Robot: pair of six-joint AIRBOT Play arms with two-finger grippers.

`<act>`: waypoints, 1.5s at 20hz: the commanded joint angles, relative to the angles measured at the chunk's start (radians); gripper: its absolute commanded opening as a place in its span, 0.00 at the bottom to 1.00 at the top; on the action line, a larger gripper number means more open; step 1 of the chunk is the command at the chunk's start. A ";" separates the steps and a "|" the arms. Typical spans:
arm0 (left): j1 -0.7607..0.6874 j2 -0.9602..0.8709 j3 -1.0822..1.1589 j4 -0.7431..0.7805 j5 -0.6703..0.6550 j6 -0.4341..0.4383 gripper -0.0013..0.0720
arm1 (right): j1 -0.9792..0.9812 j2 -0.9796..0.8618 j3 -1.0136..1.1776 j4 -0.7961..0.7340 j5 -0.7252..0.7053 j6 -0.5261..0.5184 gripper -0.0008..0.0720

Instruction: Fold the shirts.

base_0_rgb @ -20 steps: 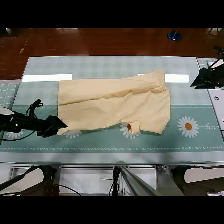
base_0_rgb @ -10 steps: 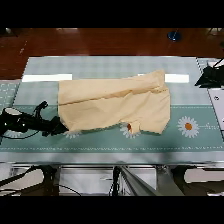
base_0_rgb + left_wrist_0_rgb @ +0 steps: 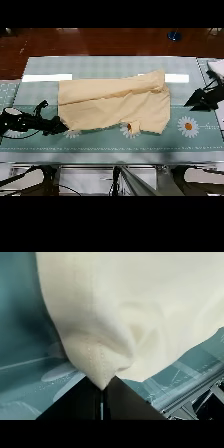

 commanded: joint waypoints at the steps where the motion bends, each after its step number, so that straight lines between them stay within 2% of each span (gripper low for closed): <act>1: 0.001 -0.001 0.000 0.005 0.010 0.002 0.05 | -0.004 0.076 -0.215 0.046 -0.107 -0.045 0.66; 6: 0.001 -0.001 0.000 0.005 0.004 0.002 0.05 | 0.012 0.108 -0.385 0.085 -0.200 -0.085 0.64; 10: 0.001 -0.001 0.000 0.005 -0.008 0.002 0.05 | 0.128 0.108 -0.430 0.122 -0.326 -0.084 0.64; 15: 0.003 -0.001 0.000 0.005 -0.007 0.017 0.05 | 0.282 0.108 -0.442 0.087 -0.436 0.012 0.64; 16: 0.007 -0.001 0.000 0.005 -0.007 0.017 0.05 | 0.304 0.107 -0.452 0.083 -0.459 0.026 0.62; 17: 0.014 -0.001 0.000 0.005 -0.007 0.021 0.05 | 0.320 0.107 -0.463 0.081 -0.486 0.035 0.52; 18: 0.022 -0.001 0.000 0.005 -0.008 0.025 0.05 | 0.335 0.107 -0.471 0.079 -0.521 0.040 0.33; 19: 0.031 -0.001 0.000 0.005 -0.009 0.028 0.05 | 0.341 0.108 -0.470 0.084 -0.540 0.043 0.07; 22: 0.060 0.005 0.003 0.003 -0.028 0.043 0.05 | 0.344 0.173 -0.470 0.115 -0.557 0.034 0.04; 26: 0.068 0.069 0.069 -0.051 -0.096 0.077 0.05 | 0.343 0.412 -0.423 0.113 -0.599 0.034 0.04; 30: 0.049 0.193 0.142 -0.340 -0.080 0.129 0.05 | 0.398 0.482 -0.314 0.118 -0.698 0.069 0.04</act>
